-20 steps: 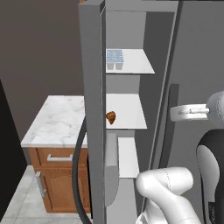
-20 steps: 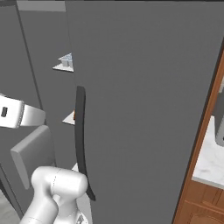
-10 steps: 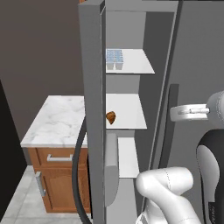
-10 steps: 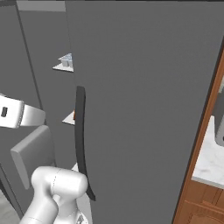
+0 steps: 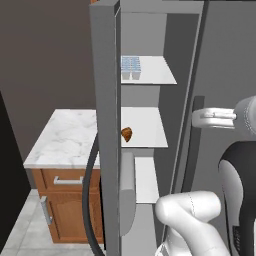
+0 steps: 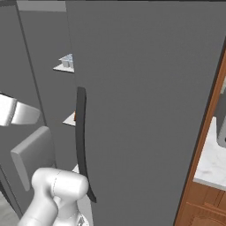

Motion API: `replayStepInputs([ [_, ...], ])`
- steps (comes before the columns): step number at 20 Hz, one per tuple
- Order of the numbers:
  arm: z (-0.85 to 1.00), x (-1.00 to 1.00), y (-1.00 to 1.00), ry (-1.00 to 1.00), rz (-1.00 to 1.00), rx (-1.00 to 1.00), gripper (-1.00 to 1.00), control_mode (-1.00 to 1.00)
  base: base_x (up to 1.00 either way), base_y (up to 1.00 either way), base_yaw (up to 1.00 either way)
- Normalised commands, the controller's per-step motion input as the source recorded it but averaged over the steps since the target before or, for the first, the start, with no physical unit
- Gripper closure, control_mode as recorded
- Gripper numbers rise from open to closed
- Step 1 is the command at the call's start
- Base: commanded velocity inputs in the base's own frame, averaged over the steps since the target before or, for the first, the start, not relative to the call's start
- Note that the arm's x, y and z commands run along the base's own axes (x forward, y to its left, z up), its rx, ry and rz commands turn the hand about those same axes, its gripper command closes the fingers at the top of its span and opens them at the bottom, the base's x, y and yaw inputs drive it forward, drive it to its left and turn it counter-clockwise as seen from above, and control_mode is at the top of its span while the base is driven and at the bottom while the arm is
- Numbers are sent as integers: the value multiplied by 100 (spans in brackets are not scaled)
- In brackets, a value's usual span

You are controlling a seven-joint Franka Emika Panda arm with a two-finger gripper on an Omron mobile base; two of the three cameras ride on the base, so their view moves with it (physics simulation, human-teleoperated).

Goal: Open the freezer door, pick up the ice cube tray from the freezer, and place it on the dining counter.

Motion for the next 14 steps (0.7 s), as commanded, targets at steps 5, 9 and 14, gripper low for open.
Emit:
replayStepInputs([
  [5, 25, -1, 6, 0, -3, 21, -100, -100, 0, 0, 0],
  [9, 3, -13, 12, -4, -2, 27, -100, -100, 0, 0, 0],
  [14, 0, -8, 16, -12, -5, 31, -100, -100, 0, 0, 0],
])
